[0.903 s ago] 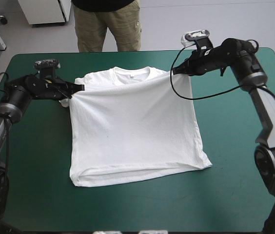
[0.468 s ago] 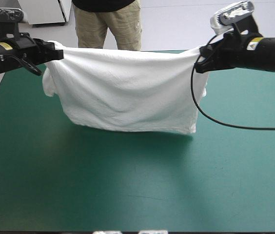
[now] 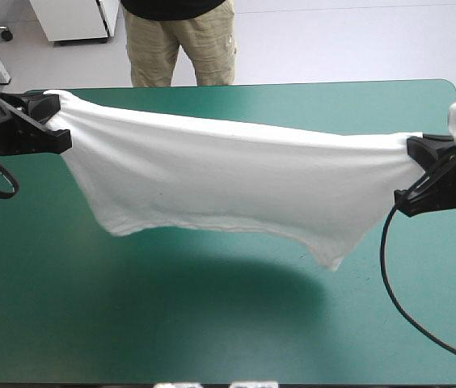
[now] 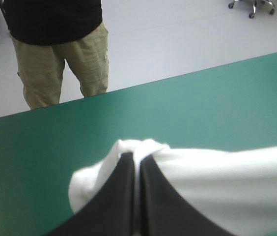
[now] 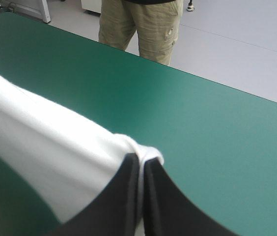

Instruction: Fold the cloth

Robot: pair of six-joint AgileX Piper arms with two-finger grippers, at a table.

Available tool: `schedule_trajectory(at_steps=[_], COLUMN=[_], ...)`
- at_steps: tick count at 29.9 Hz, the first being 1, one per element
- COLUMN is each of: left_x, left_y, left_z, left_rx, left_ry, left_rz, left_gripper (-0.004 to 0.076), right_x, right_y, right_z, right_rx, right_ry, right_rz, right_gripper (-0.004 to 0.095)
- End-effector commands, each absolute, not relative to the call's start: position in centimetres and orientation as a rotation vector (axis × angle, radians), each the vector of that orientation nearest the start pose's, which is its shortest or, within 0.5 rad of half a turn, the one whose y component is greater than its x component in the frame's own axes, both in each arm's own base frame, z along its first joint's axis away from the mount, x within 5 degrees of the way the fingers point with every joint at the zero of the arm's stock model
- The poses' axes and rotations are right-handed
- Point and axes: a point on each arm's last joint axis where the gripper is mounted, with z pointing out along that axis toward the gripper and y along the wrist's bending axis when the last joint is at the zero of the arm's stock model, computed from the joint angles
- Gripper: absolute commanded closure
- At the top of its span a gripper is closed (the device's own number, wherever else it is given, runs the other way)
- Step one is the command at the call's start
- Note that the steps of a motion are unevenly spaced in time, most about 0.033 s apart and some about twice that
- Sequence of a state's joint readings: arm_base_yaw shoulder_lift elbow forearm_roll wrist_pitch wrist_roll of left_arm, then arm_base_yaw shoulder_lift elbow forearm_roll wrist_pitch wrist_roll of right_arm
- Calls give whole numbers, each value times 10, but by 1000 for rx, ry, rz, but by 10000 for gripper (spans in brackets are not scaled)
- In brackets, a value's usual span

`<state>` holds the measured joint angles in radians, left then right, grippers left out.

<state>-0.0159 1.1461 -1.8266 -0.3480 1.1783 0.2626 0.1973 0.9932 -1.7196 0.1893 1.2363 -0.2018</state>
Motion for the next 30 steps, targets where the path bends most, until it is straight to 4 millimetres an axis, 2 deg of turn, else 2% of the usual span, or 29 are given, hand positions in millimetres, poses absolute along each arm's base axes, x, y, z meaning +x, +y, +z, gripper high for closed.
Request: schedule_trajectory(at_steps=[1, 4, 7, 15, 20, 25, 27, 30], left_x=[156, 165, 187, 264, 310, 336, 346, 360], left_y=[-29, -29, -29, -20, -12, -8, -10, -13], left_z=[571, 568, 556, 545, 537, 525, 516, 491], left_rx=[274, 252, 233, 127, 28, -5, -2, 19], left_ry=[1706, 1683, 1709, 1537, 1380, 1333, 1365, 1485], left_rz=[-223, -240, -246, -167, -114, -80, -84, -102], left_gripper=[733, 733, 733, 733, 733, 733, 733, 733], right_x=[114, 130, 154, 244, 302, 328, 335, 348], right_y=[33, 36, 40, 54, 60, 64, 65, 68], right_z=[541, 532, 526, 511, 500, 498, 491, 472], right_rx=[-384, -369, -355, -295, -284, -278, -282, -293], right_ry=[1824, 1812, 1804, 1696, 1511, 1349, 1360, 1466], right_rz=[155, 151, 155, 135, 30, -19, -21, -2], right_gripper=[921, 921, 921, 925, 925, 925, 925, 925])
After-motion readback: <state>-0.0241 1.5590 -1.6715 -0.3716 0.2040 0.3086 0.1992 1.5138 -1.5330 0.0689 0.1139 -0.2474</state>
